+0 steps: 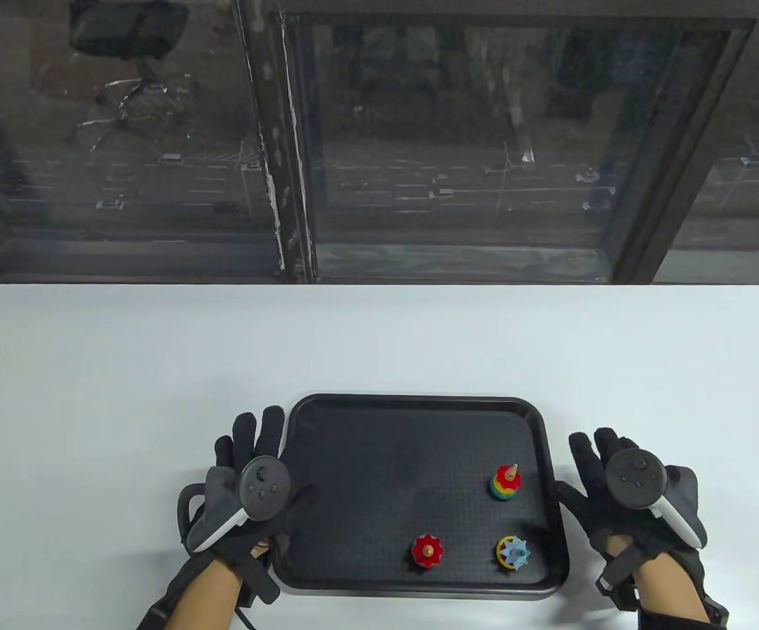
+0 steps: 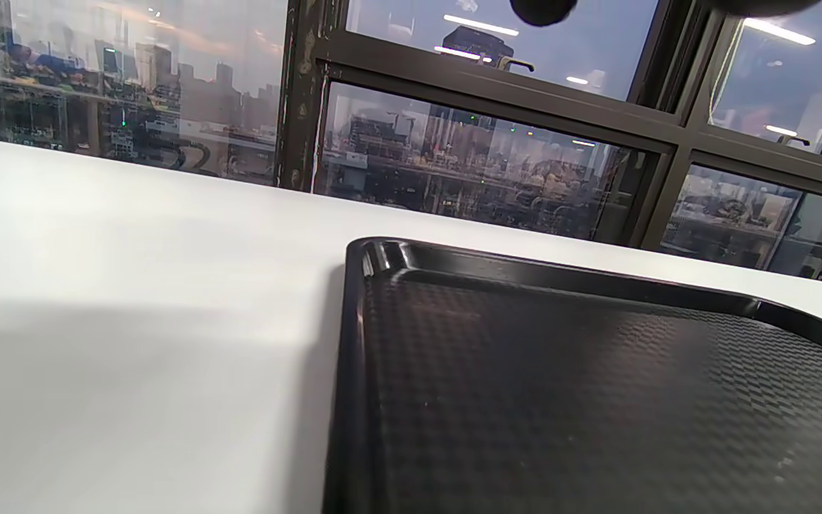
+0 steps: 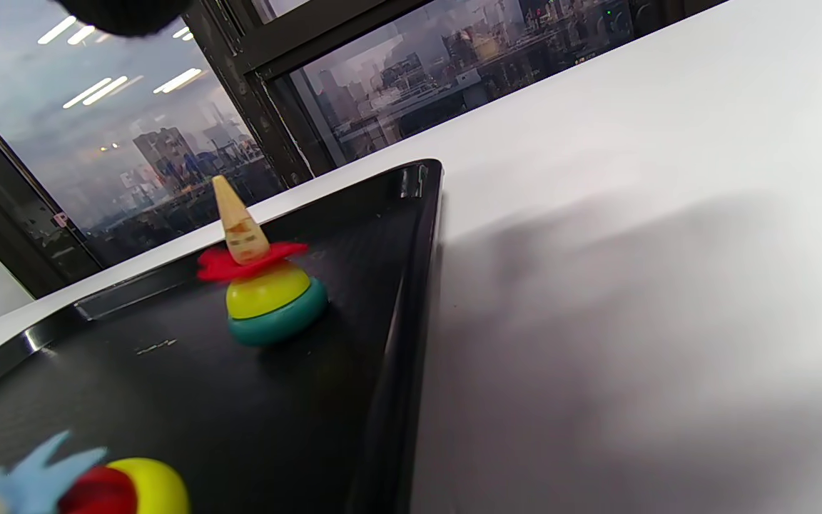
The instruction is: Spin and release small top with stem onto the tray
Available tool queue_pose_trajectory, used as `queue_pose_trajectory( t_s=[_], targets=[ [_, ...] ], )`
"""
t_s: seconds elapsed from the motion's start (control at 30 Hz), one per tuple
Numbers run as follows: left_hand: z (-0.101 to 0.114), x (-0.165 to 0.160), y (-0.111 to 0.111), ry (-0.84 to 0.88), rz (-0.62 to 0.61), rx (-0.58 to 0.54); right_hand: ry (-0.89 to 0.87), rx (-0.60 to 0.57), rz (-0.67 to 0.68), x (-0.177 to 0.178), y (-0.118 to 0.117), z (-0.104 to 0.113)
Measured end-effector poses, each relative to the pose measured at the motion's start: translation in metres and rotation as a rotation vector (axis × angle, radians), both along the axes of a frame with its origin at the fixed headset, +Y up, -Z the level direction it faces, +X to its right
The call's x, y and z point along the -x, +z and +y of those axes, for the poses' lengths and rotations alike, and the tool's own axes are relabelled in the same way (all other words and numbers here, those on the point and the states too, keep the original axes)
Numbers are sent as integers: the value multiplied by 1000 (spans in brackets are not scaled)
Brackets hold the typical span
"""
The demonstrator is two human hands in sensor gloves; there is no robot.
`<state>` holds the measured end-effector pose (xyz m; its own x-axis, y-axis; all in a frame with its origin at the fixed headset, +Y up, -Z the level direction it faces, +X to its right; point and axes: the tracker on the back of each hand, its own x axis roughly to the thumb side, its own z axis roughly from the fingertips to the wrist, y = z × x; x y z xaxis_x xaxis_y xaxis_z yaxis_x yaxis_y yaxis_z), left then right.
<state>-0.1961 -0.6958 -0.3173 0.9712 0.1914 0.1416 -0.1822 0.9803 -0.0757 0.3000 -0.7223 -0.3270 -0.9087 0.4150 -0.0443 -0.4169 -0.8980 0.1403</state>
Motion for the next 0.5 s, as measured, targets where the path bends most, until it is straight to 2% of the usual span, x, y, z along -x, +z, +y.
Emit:
queue_pose_trajectory(
  t_s=[0.5],
  targets=[
    [-4, 1, -1, -3, 32, 35, -40, -27, 0, -4, 3, 4]
  ],
)
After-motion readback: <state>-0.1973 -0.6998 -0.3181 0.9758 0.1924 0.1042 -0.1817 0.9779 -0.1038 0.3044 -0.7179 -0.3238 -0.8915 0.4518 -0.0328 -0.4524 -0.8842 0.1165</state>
